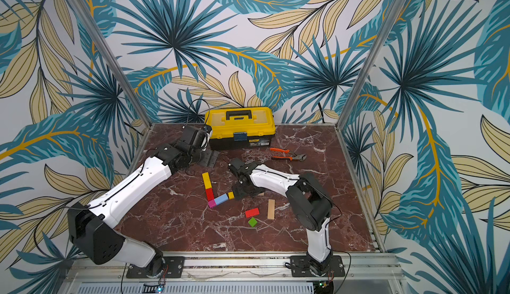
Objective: Assemble the letter v with building blocks
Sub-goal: Assemble the building block at the center of the board.
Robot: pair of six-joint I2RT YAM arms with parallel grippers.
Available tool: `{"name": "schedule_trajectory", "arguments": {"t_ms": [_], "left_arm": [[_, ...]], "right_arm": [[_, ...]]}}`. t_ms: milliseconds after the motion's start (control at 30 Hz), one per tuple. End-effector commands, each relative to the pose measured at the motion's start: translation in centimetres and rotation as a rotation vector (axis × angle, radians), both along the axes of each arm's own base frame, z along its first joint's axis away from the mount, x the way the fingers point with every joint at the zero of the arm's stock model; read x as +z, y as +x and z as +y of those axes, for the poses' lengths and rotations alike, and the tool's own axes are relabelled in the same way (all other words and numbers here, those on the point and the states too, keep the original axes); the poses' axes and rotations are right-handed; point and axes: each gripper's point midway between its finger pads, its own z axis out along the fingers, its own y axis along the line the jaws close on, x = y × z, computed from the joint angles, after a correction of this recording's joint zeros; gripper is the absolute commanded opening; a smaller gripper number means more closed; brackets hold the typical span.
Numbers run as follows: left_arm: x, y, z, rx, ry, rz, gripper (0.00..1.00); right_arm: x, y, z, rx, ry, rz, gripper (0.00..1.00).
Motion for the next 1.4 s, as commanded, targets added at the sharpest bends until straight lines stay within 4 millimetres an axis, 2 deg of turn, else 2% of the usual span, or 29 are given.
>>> {"name": "schedule_trajectory", "arguments": {"t_ms": [0, 267, 567, 767, 1133, 1367], "left_arm": [[0.3, -0.2, 0.4, 0.008, -0.012, -0.01, 0.99], [0.2, -0.1, 0.3, 0.006, -0.01, -0.006, 0.99], [0.2, -0.1, 0.4, 0.008, -0.011, -0.007, 0.99], [0.2, -0.1, 0.4, 0.007, -0.013, -0.007, 0.99], [0.1, 0.0, 0.4, 0.008, -0.011, -0.004, 0.99], [0.0, -0.1, 0.4, 0.005, -0.01, -0.003, 0.99]], "right_arm": [[-0.5, -0.5, -0.2, -0.026, -0.006, 0.014, 0.94], [-0.9, -0.8, -1.2, -0.038, -0.051, 0.028, 0.93], [-0.4, -1.6, -2.1, -0.023, -0.054, 0.022, 0.93], [-1.0, -1.7, -2.6, -0.041, -0.087, 0.033, 0.93], [-0.9, -0.2, -2.0, -0.049, -0.117, 0.017, 0.93], [-1.0, -0.2, -1.9, -0.033, -0.124, 0.023, 0.93]]}}
